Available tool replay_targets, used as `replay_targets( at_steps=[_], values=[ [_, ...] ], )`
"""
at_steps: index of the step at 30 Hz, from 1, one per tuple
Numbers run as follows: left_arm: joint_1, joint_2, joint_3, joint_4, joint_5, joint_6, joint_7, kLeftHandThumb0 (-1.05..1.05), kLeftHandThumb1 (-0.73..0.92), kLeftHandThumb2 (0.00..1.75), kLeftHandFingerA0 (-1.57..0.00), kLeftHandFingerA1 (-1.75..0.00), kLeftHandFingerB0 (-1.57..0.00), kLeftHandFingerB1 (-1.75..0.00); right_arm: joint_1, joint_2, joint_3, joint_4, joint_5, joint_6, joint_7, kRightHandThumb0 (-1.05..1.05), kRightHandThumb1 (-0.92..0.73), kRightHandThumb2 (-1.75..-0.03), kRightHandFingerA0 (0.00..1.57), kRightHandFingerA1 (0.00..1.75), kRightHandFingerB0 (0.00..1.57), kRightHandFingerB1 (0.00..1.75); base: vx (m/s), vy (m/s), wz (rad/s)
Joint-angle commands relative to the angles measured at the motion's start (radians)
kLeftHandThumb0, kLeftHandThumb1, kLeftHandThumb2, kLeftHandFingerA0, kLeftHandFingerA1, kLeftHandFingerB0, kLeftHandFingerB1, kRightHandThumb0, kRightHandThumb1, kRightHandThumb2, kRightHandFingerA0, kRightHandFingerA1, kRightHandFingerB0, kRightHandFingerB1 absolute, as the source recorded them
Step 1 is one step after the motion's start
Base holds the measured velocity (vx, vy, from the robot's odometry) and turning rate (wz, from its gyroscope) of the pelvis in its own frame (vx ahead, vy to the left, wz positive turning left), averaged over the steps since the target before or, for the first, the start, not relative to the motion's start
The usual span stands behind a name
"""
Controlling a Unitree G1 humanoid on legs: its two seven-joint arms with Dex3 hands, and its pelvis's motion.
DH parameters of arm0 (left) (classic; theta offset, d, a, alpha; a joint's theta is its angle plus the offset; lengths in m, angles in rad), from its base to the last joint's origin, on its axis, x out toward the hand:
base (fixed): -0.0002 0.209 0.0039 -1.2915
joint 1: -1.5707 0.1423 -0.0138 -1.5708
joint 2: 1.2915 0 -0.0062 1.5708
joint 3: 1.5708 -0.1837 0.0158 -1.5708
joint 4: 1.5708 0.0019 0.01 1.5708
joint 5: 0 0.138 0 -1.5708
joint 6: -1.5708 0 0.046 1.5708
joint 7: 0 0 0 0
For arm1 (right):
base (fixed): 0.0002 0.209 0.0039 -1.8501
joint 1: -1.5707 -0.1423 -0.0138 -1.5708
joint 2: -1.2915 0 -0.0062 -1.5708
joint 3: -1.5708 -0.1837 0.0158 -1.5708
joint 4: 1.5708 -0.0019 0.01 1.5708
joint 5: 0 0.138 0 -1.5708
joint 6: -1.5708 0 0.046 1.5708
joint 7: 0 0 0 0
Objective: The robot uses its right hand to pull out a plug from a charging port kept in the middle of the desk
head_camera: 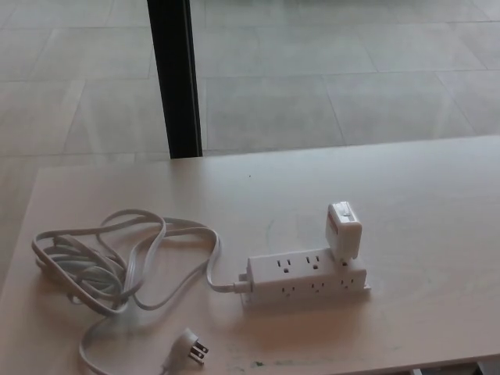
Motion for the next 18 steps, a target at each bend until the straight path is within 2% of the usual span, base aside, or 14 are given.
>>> replay_targets(
  at_steps=[1, 2, 3, 4, 5, 6, 7, 8, 9, 10, 11, 14, 15, 18],
  values=[
    [0.006, 0.016, 0.006, 0.014, -0.021, -0.036, -0.012, -0.7, 0.82, 0.64, -0.74, -0.61, -0.55, -0.48, -0.026, -0.046, -0.062, -0.087, 0.09, 0.014, 0.033, -0.98, -0.3, -0.85, 1.02, 0.79, 0.63, 0.93, 0.0, 0.0, 0.0],
    [0.007, 0.015, 0.008, 0.011, -0.026, -0.035, -0.017, -0.68, 0.82, 0.64, -0.72, -0.59, -0.55, -0.47, -0.05, -0.056, -0.073, -0.116, 0.099, 0.03, 0.034, -0.99, -0.46, -0.56, 0.99, 0.75, 0.61, 0.9, 0.0, 0.0, 0.0],
    [0.009, 0.015, 0.008, 0.026, -0.025, -0.038, -0.012, -0.74, 0.65, 0.84, -0.72, -0.67, -0.52, -0.57, -0.077, -0.073, -0.066, -0.118, 0.087, 0.011, 0.036, -1.01, -0.48, -0.56, 0.99, 0.72, 0.61, 0.87, 0.0, 0.0, 0.0],
    [0.008, 0.016, 0.004, 0.027, -0.022, -0.039, -0.008, -0.74, 0.66, 0.85, -0.72, -0.66, -0.51, -0.56, -0.096, -0.079, -0.069, -0.148, 0.091, 0.023, 0.035, -1.03, -0.49, -0.56, 1.02, 0.74, 0.59, 0.84, 0.0, 0.0, 0.0],
    [0.009, 0.015, 0.004, 0.025, -0.023, -0.04, -0.008, -0.69, 0.82, 0.65, -0.73, -0.6, -0.54, -0.49, -0.145, -0.095, -0.066, -0.252, 0.104, 0.072, 0.028, -0.96, -0.52, -0.57, 1.12, 0.69, 0.51, 0.67, 0.0, 0.0, 0.0],
    [0.006, 0.012, 0.007, 0.028, -0.029, -0.037, -0.01, -0.69, 0.82, 0.65, -0.74, -0.6, -0.54, -0.48, -0.2, -0.111, -0.051, -0.378, 0.106, 0.102, 0.024, -0.82, -0.57, -0.59, 1.01, 0.67, 0.47, 0.5, 0.0, 0.0, 0.0],
    [0.005, 0.012, 0.008, 0.029, -0.03, -0.035, -0.011, -0.69, 0.82, 0.65, -0.74, -0.6, -0.54, -0.48, -0.215, -0.115, -0.046, -0.418, 0.105, 0.109, 0.023, -0.82, -0.57, -0.59, 1.01, 0.67, 0.47, 0.5, 0.0, 0.0, 0.0],
    [0.003, 0.012, 0.009, 0.031, -0.031, -0.033, -0.01, -0.7, 0.81, 0.65, -0.74, -0.59, -0.54, -0.47, -0.231, -0.12, -0.036, -0.43, 0.09, 0.098, 0.019, -0.89, -0.53, -0.64, 0.92, 0.64, 0.42, 0.49, 0.0, 0.0, 0.0],
    [-0.001, 0.013, 0.009, 0.036, -0.031, -0.028, -0.009, -0.7, 0.81, 0.65, -0.74, -0.59, -0.54, -0.46, -0.274, -0.128, -0.016, -0.461, 0.069, 0.09, 0.011, -0.84, -0.5, -0.91, 0.9, 0.7, 0.35, 0.49, 0.0, 0.0, 0.0],
    [-0.003, 0.014, 0.008, 0.04, -0.031, -0.027, -0.012, -0.7, 0.81, 0.65, -0.74, -0.59, -0.54, -0.46, -0.304, -0.129, -0.008, -0.484, 0.069, 0.107, 0.009, -0.84, -0.5, -0.91, 0.9, 0.7, 0.35, 0.49, 0.0, 0.0, 0.0],
    [-0.003, 0.014, 0.009, 0.038, -0.032, -0.028, -0.014, -0.69, 0.82, 0.65, -0.73, -0.59, -0.53, -0.46, -0.377, -0.138, 0.039, -0.565, 0.061, 0.108, 0.04, -0.67, -0.63, -0.59, 0.79, 0.65, 0.34, 0.33, 0.0, 0.0, 0.0],
    [0.003, 0.01, 0.011, 0.032, -0.036, -0.028, -0.012, -0.68, 0.82, 0.65, -0.73, -0.61, -0.54, -0.47, -0.495, -0.137, 0.116, -0.641, 0.048, 0.169, 0.07, -0.64, -0.63, -0.6, 0.73, 0.62, 0.32, 0.33, 0.0, 0.0, 0.0],
    [0.005, 0.009, 0.013, 0.032, -0.038, -0.036, -0.016, -0.68, 0.82, 0.64, -0.74, -0.62, -0.55, -0.48, -0.546, -0.135, 0.147, -0.655, 0.053, 0.189, 0.094, -0.66, -0.63, -0.6, 0.78, 0.71, 0.32, 0.33, 0.0, 0.0, 0.0],
    [0.003, 0.008, 0.015, 0.033, -0.04, -0.03, -0.015, -0.7, 0.82, 0.65, -0.73, -0.6, -0.54, -0.47, -0.629, -0.117, 0.206, -0.683, 0.053, 0.23, 0.119, -0.68, -0.62, -0.59, 0.8, 0.73, 0.36, 0.33, 0.0, 0.0, 0.0]
  ],
)
